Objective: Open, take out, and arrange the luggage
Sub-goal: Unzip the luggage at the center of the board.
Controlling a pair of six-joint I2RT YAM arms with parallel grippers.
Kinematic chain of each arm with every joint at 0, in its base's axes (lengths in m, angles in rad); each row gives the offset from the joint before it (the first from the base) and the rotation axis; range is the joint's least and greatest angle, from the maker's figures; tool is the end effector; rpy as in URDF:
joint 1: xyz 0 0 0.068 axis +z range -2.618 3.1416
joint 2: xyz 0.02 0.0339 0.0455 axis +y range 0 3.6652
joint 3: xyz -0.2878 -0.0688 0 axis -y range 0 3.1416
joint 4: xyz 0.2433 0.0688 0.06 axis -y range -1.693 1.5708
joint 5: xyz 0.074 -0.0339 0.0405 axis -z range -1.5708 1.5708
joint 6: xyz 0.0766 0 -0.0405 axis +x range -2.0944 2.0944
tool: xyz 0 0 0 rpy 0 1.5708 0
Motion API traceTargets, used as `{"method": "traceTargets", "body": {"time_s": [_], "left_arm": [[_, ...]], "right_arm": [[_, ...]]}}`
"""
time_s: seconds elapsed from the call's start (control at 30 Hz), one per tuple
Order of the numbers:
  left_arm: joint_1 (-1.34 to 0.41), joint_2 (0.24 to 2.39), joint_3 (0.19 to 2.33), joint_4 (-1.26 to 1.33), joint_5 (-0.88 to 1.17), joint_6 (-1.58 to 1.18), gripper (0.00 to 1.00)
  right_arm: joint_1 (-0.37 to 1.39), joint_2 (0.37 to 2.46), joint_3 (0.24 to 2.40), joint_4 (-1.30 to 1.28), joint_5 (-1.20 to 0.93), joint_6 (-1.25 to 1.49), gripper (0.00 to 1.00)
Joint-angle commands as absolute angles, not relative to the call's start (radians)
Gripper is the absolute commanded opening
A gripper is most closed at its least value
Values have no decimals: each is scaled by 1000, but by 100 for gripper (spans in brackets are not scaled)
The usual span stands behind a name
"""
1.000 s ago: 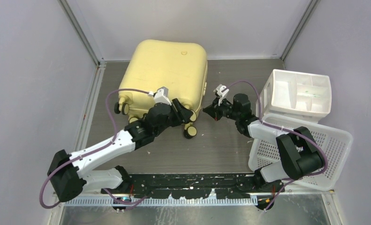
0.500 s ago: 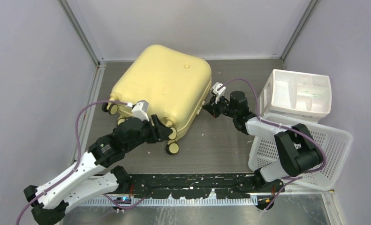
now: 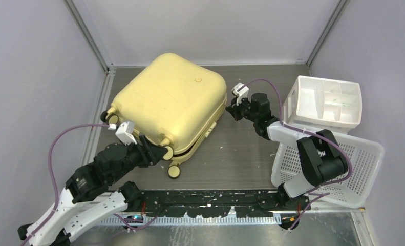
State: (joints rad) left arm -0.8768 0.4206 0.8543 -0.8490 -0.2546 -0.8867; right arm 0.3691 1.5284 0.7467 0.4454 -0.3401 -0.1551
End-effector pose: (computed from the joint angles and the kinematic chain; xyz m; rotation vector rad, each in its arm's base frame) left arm 0.0714 -0.0556 0.3279 -0.1835 2.0756 -0.8759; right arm 0.3273 0.1540 0.2240 -0.7161 1.7755 0.4685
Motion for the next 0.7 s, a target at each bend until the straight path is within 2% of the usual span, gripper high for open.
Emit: {"method": "traceTargets", "body": {"time_s": [0.0, 0.33, 0.67], "left_arm": [[-877, 366, 951, -885, -324, -949, 0], [-877, 398, 1034, -914, -326, -914, 0], [-877, 407, 999, -959, -397, -918, 0]], "right_arm": [[325, 1579, 806, 410, -240, -177, 1], [291, 1712, 944, 382, -306, -147, 1], [250, 1696, 944, 354, -258, -163, 1]]}}
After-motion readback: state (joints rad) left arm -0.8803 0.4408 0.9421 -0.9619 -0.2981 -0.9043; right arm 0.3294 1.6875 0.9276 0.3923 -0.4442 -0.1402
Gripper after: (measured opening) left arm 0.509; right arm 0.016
